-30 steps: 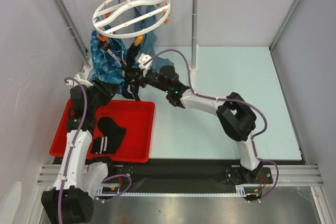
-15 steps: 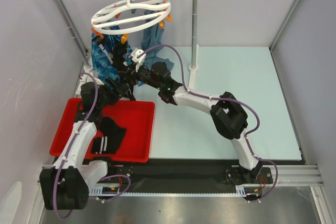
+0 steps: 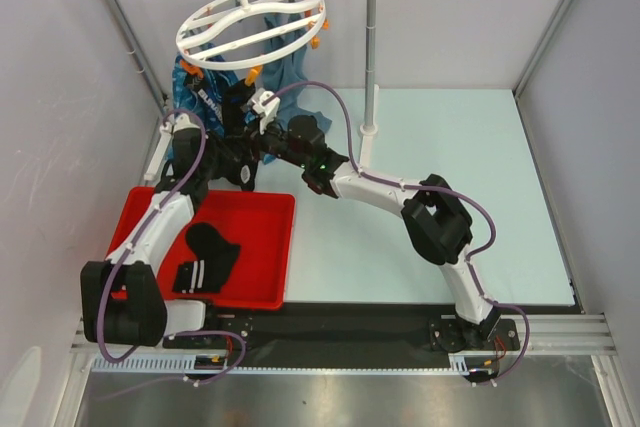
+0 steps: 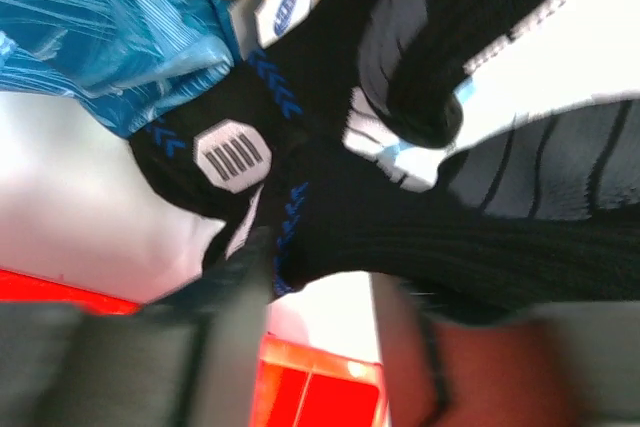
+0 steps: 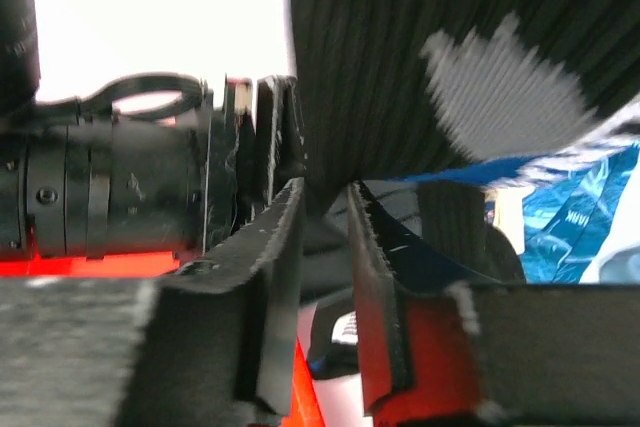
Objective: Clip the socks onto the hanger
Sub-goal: Rotate the hanger at the clothesline.
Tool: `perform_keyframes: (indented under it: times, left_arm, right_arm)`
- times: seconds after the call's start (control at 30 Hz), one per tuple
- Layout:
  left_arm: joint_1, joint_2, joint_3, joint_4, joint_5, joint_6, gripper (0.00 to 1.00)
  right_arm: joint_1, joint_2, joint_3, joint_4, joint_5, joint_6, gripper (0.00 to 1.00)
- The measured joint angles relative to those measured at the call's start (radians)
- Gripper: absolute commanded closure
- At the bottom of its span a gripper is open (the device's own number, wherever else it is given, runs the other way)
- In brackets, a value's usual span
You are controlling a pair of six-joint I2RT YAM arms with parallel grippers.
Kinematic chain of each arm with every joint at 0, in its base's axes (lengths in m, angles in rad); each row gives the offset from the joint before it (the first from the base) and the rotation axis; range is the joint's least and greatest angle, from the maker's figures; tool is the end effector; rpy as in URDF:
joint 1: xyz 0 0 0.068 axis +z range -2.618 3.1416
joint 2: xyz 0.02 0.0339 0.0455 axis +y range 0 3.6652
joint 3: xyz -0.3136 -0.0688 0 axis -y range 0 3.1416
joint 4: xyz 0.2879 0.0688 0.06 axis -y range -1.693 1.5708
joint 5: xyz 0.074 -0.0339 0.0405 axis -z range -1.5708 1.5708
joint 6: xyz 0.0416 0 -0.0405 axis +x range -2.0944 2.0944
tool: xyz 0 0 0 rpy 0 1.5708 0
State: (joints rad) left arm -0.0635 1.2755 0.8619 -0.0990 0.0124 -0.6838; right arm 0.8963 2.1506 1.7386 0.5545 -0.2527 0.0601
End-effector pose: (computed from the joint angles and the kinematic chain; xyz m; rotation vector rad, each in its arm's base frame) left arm 0.3165 -0.0206 0.2961 -0.6389 2.0187 -0.4641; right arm 0.3621 0.4695 0.3318 -0.8042 1.2725 0.9588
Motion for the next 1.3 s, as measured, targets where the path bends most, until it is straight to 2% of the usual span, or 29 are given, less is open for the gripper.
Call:
perform_keyframes:
  times: [0.1,0.23,0.3,0.37,0.57,0.73,0.9,1.07,1.3]
  left_arm:
    - [0.0,0.015,0.018,-0.005,-0.027,0.01,0.79]
    - [0.0,0.023,0.031,-0.013,-0.037,0.012,0.84]
    - [0.004,0.023,0.031,-0.014,-0.037,0.011,0.89]
    - [0.007,0.023,0.031,-0.016,-0.037,0.012,0.89]
    - [0.022,0.022,0.031,-0.017,-0.037,0.013,0.89]
    - [0.033,0.022,0.031,-0.019,-0.036,0.015,0.88]
    - [0.041,0.016,0.031,-0.019,-0.033,0.016,0.88]
    - [0.047,0.003,0.03,-0.02,-0.031,0.022,0.87]
    - [0.052,-0.017,0.026,-0.019,-0.025,0.031,0.86]
  right_arm:
    - [0.0,0.0,0.0,-0.027,0.005,0.011,0.62]
    - [-0.002,-0.016,-0.008,-0.087,0.037,0.019,0.61]
    - [-0.003,-0.045,-0.017,-0.15,0.065,0.017,0.56]
    - [-0.006,-0.086,-0.036,-0.202,0.089,0.01,0.51]
    - [-0.048,-0.321,-0.172,-0.333,0.137,-0.005,0.51]
    - [-0.167,-0.478,-0.19,-0.398,0.144,0.022,0.48]
    - [-0.306,-0.502,-0.173,-0.342,0.08,0.08,0.38]
    - [-0.356,-0.414,-0.132,-0.206,-0.074,-0.032,0.31]
    - [-0.369,-0.296,-0.161,-0.002,-0.198,-0.191,0.3]
